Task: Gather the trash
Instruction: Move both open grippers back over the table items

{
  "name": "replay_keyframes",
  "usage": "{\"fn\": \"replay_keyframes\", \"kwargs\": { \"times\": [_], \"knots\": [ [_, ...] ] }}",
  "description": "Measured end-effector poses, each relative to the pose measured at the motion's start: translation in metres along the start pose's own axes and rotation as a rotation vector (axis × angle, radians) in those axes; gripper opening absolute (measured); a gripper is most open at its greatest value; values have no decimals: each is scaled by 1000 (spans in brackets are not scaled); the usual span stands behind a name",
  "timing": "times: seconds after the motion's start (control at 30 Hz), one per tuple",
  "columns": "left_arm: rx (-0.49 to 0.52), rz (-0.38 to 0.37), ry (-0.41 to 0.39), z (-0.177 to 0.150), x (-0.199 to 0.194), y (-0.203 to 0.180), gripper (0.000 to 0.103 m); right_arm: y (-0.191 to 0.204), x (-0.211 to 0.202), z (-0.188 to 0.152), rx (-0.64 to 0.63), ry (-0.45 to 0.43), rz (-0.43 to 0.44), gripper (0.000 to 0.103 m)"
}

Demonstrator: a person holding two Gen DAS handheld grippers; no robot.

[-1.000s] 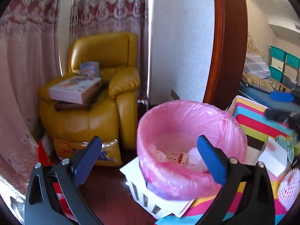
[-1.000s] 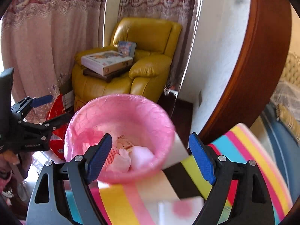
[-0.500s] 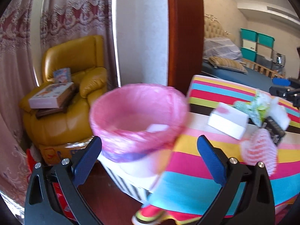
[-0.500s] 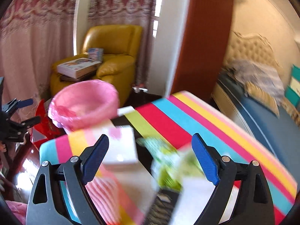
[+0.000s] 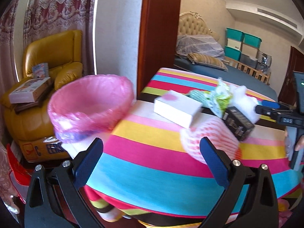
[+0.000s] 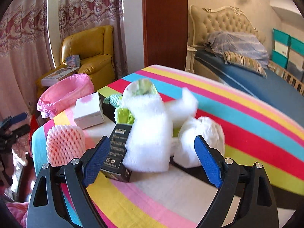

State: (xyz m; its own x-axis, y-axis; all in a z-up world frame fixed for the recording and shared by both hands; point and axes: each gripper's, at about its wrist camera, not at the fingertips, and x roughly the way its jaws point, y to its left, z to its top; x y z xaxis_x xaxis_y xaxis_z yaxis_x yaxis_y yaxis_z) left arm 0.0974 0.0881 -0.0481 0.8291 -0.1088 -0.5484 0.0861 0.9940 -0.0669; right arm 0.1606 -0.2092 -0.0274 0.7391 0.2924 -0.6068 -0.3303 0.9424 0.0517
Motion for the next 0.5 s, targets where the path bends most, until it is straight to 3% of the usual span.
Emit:
{"fn": "replay_keyframes", "kwargs": {
  "times": [0.13,0.33,0.4,0.5],
  "knots": [
    [5,-39,12,-12,-4,-16,98,7,8,-4,-14,4,3,84],
    [-13,-80,69,-26,3,-27,98,7,23,-7,-18,43,-2,68],
    [-18,-83,78,-27,5,-30,98,1,21,-10,18,34,14,54],
    [-17,-94,77,-26,6,-35,98,-2,13,-14,14,19,-8,53]
  ]
}}
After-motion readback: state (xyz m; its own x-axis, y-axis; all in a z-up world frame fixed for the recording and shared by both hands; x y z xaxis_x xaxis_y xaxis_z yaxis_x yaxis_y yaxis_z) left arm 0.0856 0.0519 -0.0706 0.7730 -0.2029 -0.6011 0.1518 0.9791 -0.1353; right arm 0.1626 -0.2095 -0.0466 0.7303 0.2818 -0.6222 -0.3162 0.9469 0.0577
